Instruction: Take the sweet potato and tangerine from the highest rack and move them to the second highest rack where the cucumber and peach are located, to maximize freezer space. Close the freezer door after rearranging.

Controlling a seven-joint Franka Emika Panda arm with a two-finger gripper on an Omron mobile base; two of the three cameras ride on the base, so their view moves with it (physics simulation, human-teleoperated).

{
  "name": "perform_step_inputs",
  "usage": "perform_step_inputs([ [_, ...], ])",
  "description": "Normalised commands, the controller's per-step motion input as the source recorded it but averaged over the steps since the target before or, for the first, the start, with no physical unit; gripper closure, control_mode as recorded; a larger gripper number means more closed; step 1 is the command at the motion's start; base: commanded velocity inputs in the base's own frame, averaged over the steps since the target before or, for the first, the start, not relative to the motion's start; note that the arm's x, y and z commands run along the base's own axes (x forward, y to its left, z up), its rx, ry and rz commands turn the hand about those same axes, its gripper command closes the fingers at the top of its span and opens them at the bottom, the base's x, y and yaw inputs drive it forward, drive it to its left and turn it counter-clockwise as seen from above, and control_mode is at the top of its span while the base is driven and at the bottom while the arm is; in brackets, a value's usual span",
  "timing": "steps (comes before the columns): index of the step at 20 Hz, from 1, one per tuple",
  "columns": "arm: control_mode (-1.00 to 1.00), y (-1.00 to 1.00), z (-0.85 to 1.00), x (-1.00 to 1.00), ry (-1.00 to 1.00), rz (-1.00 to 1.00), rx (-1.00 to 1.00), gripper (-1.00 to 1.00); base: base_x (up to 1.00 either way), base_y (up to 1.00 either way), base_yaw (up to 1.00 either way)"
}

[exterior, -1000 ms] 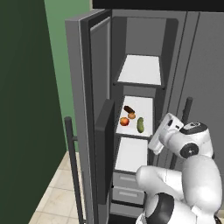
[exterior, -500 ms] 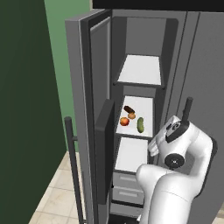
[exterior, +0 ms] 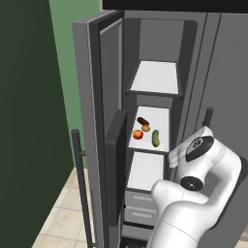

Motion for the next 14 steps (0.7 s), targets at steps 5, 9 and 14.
perform_step_inputs([
  [5, -1.00, 0.34, 1.00, -0.58, 0.21, 0.00, 0.32, -1.00, 0.00, 0.00, 0.00],
  [9, -1.00, 0.34, 0.94, -0.63, 0.15, 0.00, 0.49, -1.00, 0.00, 0.00, 0.00],
  [14, -1.00, 0.32, 0.73, -0.67, 0.00, 0.00, 0.62, -1.00, 0.00, 0.00, 0.00],
])
